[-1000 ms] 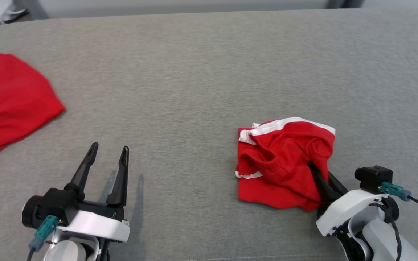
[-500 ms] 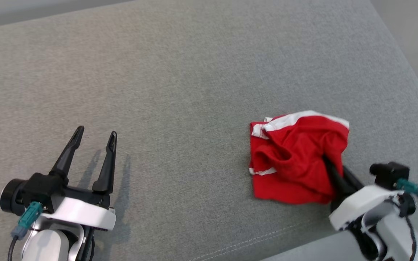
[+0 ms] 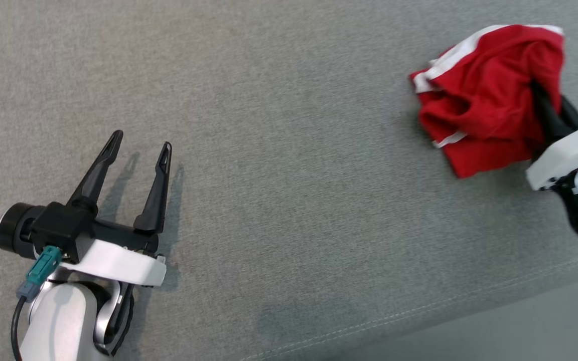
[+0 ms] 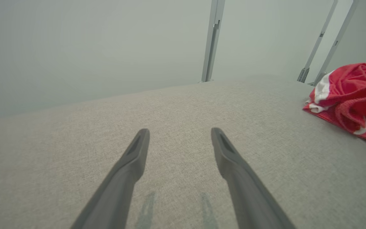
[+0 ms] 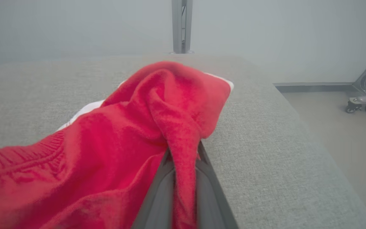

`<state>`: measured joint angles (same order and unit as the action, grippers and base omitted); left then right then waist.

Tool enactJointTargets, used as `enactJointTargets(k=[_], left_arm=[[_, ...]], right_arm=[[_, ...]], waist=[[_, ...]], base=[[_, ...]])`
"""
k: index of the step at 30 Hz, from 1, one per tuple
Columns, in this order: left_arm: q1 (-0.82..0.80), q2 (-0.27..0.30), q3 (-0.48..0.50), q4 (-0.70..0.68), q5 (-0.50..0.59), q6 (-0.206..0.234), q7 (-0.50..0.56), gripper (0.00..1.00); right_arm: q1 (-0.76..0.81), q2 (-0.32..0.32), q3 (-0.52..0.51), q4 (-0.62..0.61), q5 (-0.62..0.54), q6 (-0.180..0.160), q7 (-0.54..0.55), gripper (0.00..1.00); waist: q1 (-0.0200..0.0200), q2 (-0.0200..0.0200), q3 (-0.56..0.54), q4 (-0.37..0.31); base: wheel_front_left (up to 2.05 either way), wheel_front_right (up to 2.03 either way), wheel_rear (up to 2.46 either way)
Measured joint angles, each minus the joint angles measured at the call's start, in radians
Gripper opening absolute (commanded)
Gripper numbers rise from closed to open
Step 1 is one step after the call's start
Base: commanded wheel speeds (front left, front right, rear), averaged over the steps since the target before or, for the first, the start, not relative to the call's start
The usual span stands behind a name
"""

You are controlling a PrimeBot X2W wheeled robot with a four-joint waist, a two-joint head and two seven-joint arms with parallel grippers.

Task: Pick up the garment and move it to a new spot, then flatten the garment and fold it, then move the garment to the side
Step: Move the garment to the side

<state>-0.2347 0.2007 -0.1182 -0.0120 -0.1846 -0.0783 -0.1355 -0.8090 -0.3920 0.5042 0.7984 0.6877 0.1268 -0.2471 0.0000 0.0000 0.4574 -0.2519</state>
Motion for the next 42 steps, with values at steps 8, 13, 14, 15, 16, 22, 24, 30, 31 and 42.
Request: enactJointTargets(k=[8, 13, 14, 15, 16, 22, 24, 30, 31, 42], left_arm=[[-0.053, 0.0, -0.023, 0.002, 0.007, 0.0, -0.01, 1.0], [-0.075, 0.001, -0.03, 0.011, 0.009, 0.0, -0.012, 1.0], [-0.079, 0.001, -0.03, 0.013, 0.009, 0.0, -0.016, 1.0], [-0.082, 0.001, -0.03, 0.014, 0.009, 0.0, -0.016, 1.0], [-0.083, 0.001, -0.031, 0.018, 0.009, 0.0, -0.019, 1.0], [-0.081, 0.001, -0.029, 0.052, 0.006, 0.0, -0.04, 1.0], [-0.075, 0.001, -0.026, 0.062, -0.003, 0.0, -0.045, 1.0], [-0.013, -0.002, 0.002, 0.079, -0.031, 0.026, -0.054, 1.0], [-0.001, -0.002, 0.008, 0.078, -0.037, 0.028, -0.054, 1.0], [0.127, 0.003, 0.06, 0.059, -0.073, 0.072, -0.04, 1.0]], right_arm=[[-0.086, -0.074, 0.016, 0.121, -0.004, 0.0, 0.0, 0.0], [-0.119, -0.078, -0.016, 0.182, -0.012, 0.0, 0.0, 1.0], [-0.122, -0.078, -0.021, 0.185, -0.012, 0.0, 0.0, 1.0], [-0.125, -0.078, -0.032, 0.184, -0.012, 0.0, 0.0, 1.0], [-0.125, -0.079, -0.043, 0.182, -0.012, 0.0, 0.0, 1.0], [-0.078, -0.097, -0.129, 0.092, -0.035, 0.0, -0.002, 1.0], [-0.025, -0.101, -0.182, 0.039, -0.061, 0.0, -0.002, 1.0], [0.172, -0.046, -0.416, -0.211, -0.19, 0.0, -0.004, 1.0], [0.21, -0.019, -0.444, -0.256, -0.221, 0.0, -0.005, 1.0], [0.533, 0.218, -0.508, -0.561, -0.443, 0.0, -0.007, 1.0]], waist=[[0.0, 0.0, 0.078, 0.043], [0.0, 0.0, 0.102, 0.048], [0.0, 0.0, 0.103, 0.047], [0.0, 0.0, 0.102, 0.046], [0.0, 0.0, 0.1, 0.045], [0.0, 0.0, 0.054, 0.041], [0.0, 0.0, 0.029, 0.041], [0.0, 0.0, -0.059, 0.049], [-0.0001, 0.0, -0.075, 0.053], [0.0, 0.0, -0.23, 0.128]], base=[[0.0, 0.0, 0.0], [0.0, 0.0, 0.0], [0.0, 0.0, 0.0], [0.0, 0.0, 0.0], [0.0, 0.0, 0.0], [0.0, 0.0, 0.0], [0.0, 0.0, 0.0], [0.0, 0.0, 0.0], [0.0, 0.0, 0.0], [0.0, 0.0, 0.0]])
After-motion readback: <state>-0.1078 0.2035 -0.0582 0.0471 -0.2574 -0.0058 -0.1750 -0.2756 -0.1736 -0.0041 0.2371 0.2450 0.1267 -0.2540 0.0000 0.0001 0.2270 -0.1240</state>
